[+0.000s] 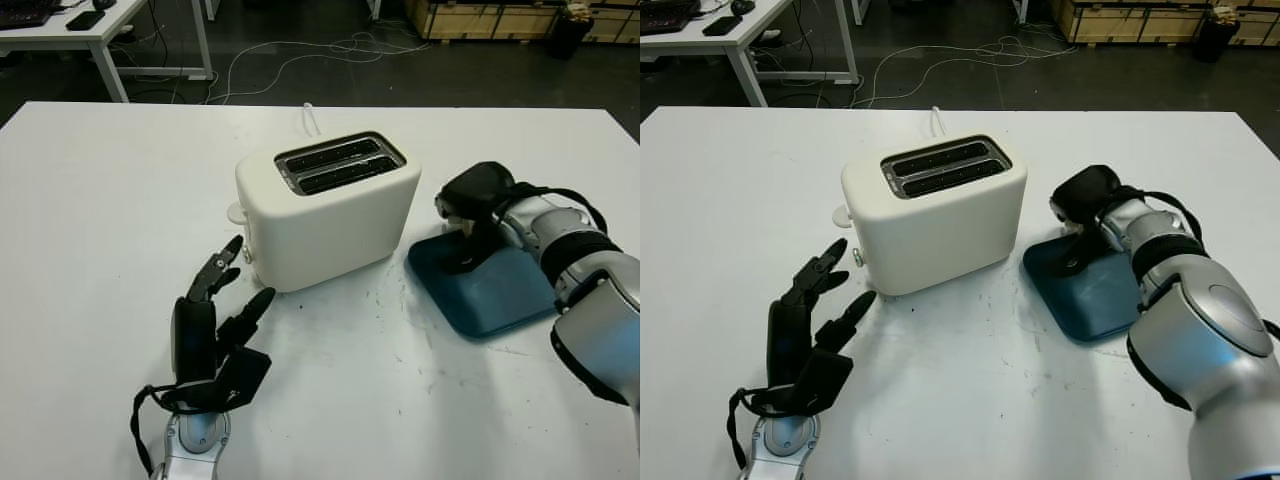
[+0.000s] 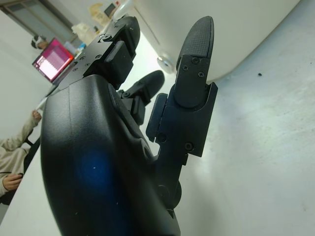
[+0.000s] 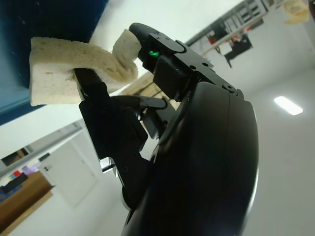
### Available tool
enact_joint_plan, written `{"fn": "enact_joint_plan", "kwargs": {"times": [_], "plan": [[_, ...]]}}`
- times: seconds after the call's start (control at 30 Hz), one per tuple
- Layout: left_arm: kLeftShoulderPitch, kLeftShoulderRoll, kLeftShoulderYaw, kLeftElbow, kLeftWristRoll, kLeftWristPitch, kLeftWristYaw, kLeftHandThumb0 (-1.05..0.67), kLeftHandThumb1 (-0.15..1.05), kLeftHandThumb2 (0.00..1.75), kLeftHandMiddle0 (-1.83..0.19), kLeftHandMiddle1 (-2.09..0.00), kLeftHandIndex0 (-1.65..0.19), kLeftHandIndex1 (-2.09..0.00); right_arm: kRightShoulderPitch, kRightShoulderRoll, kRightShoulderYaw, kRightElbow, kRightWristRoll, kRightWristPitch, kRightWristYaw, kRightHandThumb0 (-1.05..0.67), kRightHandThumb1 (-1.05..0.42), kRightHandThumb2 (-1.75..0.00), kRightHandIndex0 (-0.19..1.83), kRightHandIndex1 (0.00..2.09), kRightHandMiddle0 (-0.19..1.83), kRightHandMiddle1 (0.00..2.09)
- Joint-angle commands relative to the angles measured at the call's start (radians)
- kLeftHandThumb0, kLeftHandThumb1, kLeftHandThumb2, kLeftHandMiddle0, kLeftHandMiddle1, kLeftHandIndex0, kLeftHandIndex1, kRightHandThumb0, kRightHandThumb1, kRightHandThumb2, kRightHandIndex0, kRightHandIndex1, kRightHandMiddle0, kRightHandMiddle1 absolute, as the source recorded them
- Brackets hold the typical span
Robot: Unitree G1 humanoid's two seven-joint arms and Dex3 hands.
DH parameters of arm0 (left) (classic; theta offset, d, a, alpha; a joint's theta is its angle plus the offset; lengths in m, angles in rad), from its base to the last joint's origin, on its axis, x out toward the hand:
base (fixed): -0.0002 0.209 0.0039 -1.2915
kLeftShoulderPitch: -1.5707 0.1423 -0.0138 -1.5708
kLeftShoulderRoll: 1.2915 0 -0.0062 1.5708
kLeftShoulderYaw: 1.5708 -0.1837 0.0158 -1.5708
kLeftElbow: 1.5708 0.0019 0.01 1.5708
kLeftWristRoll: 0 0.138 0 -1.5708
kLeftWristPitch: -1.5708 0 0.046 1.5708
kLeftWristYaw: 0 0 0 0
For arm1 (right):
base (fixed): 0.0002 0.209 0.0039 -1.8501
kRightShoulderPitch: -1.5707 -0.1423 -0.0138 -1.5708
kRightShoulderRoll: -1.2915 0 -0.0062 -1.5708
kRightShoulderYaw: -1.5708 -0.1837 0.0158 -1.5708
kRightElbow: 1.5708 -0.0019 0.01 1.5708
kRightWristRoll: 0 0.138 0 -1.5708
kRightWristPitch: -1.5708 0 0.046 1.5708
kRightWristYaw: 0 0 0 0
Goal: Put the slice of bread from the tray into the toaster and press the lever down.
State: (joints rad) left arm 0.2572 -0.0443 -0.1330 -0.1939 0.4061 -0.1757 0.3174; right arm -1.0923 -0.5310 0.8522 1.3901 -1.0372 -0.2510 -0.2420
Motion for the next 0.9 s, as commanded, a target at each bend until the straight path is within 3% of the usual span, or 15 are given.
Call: {"fn": "enact_joint_plan", "kwargs": {"times": [0.0,0.07,0.1,0.17,0.2,0.23,0.33,0.47,0.53,0.6,0.87], "plan": [[-0.009,0.002,0.001,0.015,-0.005,-0.028,0.009,-0.6,0.92,0.16,-0.32,-0.87,-0.55,-0.02,-0.014,-0.012,-0.02,-0.003,0.02,-0.006,-0.014,-0.15,-0.91,-0.01,0.71,1.48,1.2,0.08],[-0.007,0.0,0.003,0.017,-0.008,-0.031,0.011,-0.6,0.92,0.15,-0.33,-0.88,-0.55,-0.02,-0.017,-0.015,-0.043,-0.005,0.031,-0.013,-0.024,-0.15,-0.92,-0.04,0.67,1.53,1.1,0.33],[-0.005,-0.001,0.004,0.015,-0.008,-0.03,0.01,-0.59,0.92,0.15,-0.32,-0.88,-0.55,-0.02,-0.021,-0.017,-0.045,-0.006,0.026,-0.011,-0.028,-0.16,-0.92,-0.04,0.65,1.64,0.88,0.83],[-0.003,-0.001,0.006,0.013,-0.008,-0.027,0.009,-0.58,0.92,0.15,-0.32,-0.88,-0.55,-0.02,-0.029,-0.018,-0.062,-0.008,0.033,-0.01,-0.027,-0.22,-0.92,-0.07,0.67,1.72,0.62,1.4],[-0.003,-0.001,0.006,0.013,-0.007,-0.027,0.008,-0.59,0.92,0.15,-0.32,-0.88,-0.55,-0.02,-0.029,-0.02,-0.077,-0.011,0.043,-0.017,-0.041,-0.22,-0.9,-0.05,0.69,1.73,0.61,1.41],[-0.004,-0.001,0.006,0.014,-0.008,-0.027,0.008,-0.59,0.92,0.15,-0.32,-0.88,-0.55,-0.02,-0.027,-0.025,-0.095,-0.015,0.056,-0.031,-0.067,-0.21,-0.88,-0.03,0.71,1.74,0.68,1.28],[-0.006,0.0,0.006,0.017,-0.011,-0.027,0.004,-0.59,0.92,0.15,-0.32,-0.87,-0.54,-0.02,-0.019,-0.039,-0.151,-0.021,0.106,-0.078,-0.085,-0.18,-0.86,-0.01,0.75,1.74,0.7,1.42],[-0.008,-0.002,0.003,0.019,-0.016,-0.023,-0.002,-0.59,0.92,0.16,-0.32,-0.87,-0.54,-0.01,-0.011,-0.054,-0.218,-0.027,0.167,-0.124,-0.059,-0.17,-0.87,0.0,0.81,1.75,0.74,1.39],[-0.01,0.0,0.002,0.021,-0.016,-0.028,-0.002,-0.59,0.92,0.16,-0.32,-0.87,-0.54,-0.01,-0.002,-0.06,-0.255,-0.03,0.199,-0.142,-0.059,-0.16,-0.88,0.0,0.83,1.75,0.65,1.62],[-0.01,-0.001,0.002,0.023,-0.018,-0.03,-0.002,-0.58,0.92,0.16,-0.32,-0.86,-0.54,-0.01,0.006,-0.062,-0.295,-0.031,0.236,-0.151,-0.041,-0.18,-0.9,-0.01,0.83,1.75,0.6,1.72],[-0.013,0.002,0.001,0.027,-0.018,-0.025,0.002,-0.6,0.92,0.16,-0.32,-0.87,-0.54,-0.01,0.023,-0.078,-0.356,-0.041,0.288,-0.19,-0.014,-0.18,-0.9,0.0,0.81,1.75,0.6,1.75]]}}
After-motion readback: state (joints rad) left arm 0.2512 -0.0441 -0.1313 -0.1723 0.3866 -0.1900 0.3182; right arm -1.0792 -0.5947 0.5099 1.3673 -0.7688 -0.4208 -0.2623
